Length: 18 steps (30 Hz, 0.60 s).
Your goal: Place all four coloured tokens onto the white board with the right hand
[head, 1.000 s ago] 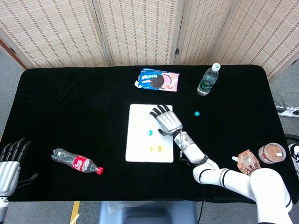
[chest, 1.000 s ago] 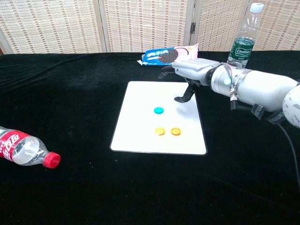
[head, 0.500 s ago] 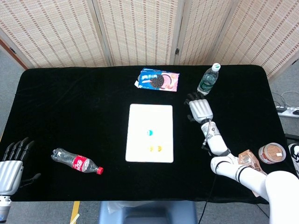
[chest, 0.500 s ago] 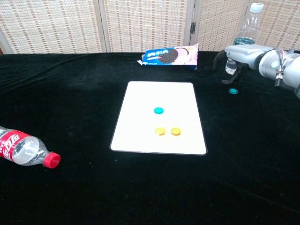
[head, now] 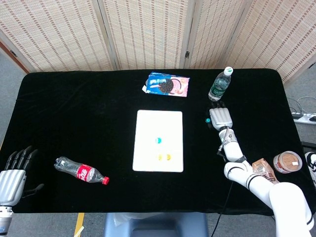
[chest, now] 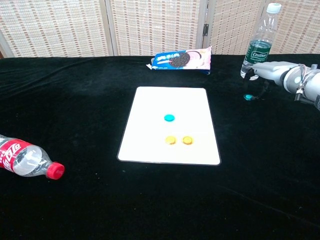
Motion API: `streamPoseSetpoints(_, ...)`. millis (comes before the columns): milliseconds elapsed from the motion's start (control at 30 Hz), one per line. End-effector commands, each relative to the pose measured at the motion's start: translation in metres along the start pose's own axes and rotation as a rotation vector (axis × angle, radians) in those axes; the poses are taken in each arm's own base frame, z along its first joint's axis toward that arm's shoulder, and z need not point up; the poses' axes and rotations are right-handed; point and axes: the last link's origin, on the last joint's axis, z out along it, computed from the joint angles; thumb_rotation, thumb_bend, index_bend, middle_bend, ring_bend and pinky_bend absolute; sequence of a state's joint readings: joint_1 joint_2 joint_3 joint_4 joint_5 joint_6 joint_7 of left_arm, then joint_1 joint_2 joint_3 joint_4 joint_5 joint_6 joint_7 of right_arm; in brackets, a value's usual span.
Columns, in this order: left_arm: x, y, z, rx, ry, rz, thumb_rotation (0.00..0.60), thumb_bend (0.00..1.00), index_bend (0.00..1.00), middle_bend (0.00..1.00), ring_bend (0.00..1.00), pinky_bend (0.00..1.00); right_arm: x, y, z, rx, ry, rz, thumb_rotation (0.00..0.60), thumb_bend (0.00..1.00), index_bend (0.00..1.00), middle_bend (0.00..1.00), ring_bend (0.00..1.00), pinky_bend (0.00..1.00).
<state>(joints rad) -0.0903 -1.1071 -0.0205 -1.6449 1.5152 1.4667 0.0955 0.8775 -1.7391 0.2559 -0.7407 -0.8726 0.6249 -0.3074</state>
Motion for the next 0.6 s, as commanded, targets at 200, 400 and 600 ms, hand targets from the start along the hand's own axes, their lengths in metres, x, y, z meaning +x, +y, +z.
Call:
streamPoseSetpoints(200,-0.0008,-0.0011,0.0003,0.005,-0.004,0.0,0.6,0.07,0.0,0.0,0.0,0.0,-0.0066,-0.0015,0.0049,-0.009,-0.012,-0.007,0.6,0.41,0.4,0.14,0.02,0.0)
streamPoseSetpoints(400,-0.0015,-0.0017,0.0004,0.007,-0.008,0.001,0.6,0.07,0.0,0.0,0.0,0.0,-0.0072,-0.0009,0.0082,-0.018,-0.011,-0.012,0.6,0.41,0.4,0.14,0.02,0.0)
streamPoseSetpoints(600,-0.0019,-0.0021,0.0007,0.008,-0.009,0.001,0.6,0.07,0.0,0.0,0.0,0.0,-0.0091,0.0006,0.0102,-0.028,-0.016,-0.012,0.6,0.41,0.43,0.15,0.02,0.0)
